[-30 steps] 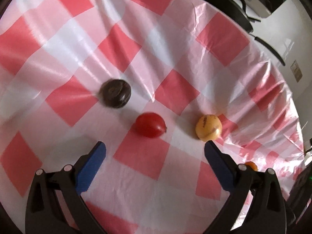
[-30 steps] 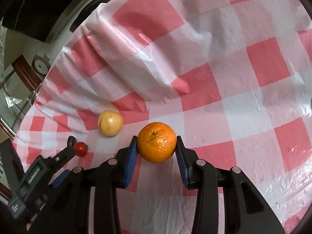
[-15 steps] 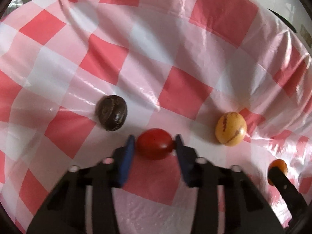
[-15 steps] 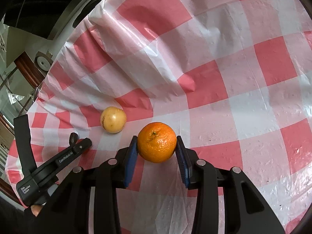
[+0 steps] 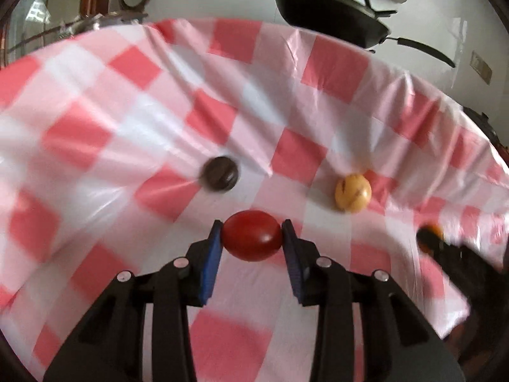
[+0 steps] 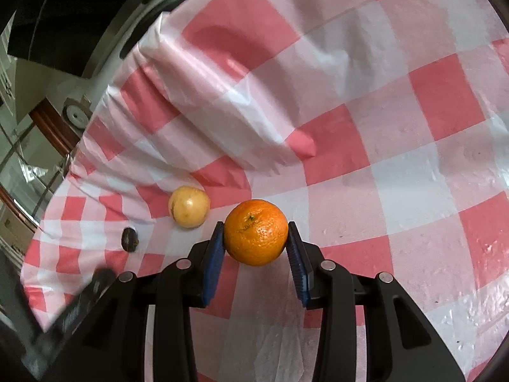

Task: Organize fruits
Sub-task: 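Carry the tomato and orange in both tools over the white box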

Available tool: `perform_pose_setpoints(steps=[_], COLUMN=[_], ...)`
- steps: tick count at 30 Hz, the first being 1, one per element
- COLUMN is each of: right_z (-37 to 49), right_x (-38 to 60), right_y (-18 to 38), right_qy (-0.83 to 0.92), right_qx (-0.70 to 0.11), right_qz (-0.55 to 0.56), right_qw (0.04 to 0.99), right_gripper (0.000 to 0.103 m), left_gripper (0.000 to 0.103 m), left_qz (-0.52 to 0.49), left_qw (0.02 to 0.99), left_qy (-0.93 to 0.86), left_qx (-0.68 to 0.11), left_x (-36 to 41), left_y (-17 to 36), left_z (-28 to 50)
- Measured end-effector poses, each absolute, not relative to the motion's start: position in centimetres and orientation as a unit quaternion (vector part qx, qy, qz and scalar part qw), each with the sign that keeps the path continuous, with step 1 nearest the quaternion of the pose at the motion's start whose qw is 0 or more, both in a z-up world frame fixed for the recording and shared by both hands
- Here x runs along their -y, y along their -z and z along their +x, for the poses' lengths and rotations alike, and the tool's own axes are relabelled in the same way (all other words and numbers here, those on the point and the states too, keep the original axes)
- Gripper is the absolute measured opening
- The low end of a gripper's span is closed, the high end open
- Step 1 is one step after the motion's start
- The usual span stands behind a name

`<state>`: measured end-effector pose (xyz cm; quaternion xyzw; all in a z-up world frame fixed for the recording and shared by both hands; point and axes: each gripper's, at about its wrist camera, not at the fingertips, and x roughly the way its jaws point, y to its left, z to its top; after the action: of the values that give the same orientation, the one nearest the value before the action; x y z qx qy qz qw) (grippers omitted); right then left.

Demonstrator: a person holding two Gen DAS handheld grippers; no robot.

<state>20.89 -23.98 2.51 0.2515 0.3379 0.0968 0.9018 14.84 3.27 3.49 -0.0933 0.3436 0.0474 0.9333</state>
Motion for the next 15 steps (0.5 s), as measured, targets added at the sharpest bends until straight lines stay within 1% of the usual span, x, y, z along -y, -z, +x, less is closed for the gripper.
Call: perform_pose_setpoints(steps=[3, 6, 8, 12, 15], right_z=[18.1, 13.8, 11.4, 5.5, 1.5], right_x=[24.1, 23.3, 21.8, 17.5, 14.4], right_y=[-3.5, -4.3, -5.1, -6.0, -6.0], right_qy=[-0.096, -0.115, -0.126, -0.166, -0.192], right_qx=[-0.306, -0.300, -0.301, -0.311, -0.321], right_qz=[0.251, 0.263, 0.238, 0.201, 0.179], right_qw=[0.913, 0.910, 0.915, 0.914, 0.910], right_gripper=[0.038, 0.038, 0.038, 0.038, 0.038], left_gripper=[0.037, 0.037, 0.037, 0.037, 0.037], left_qz=[-0.107, -0.117, -0.128, -0.116, -0.103], left_qw=[0.935, 0.935, 0.938, 0.947, 0.948], left_qy=[-0.045, -0.049, -0.052, -0.057, -0.054], left_qx=[-0.336, -0.330, -0.318, -0.294, -0.296], left_x=[-4.8, -6.3, -7.7, -8.8, -9.9], left_y=[-3.7, -3.8, -4.2, -5.5, -5.8], left_z=[10.7, 6.6, 3.6, -2.2, -6.1])
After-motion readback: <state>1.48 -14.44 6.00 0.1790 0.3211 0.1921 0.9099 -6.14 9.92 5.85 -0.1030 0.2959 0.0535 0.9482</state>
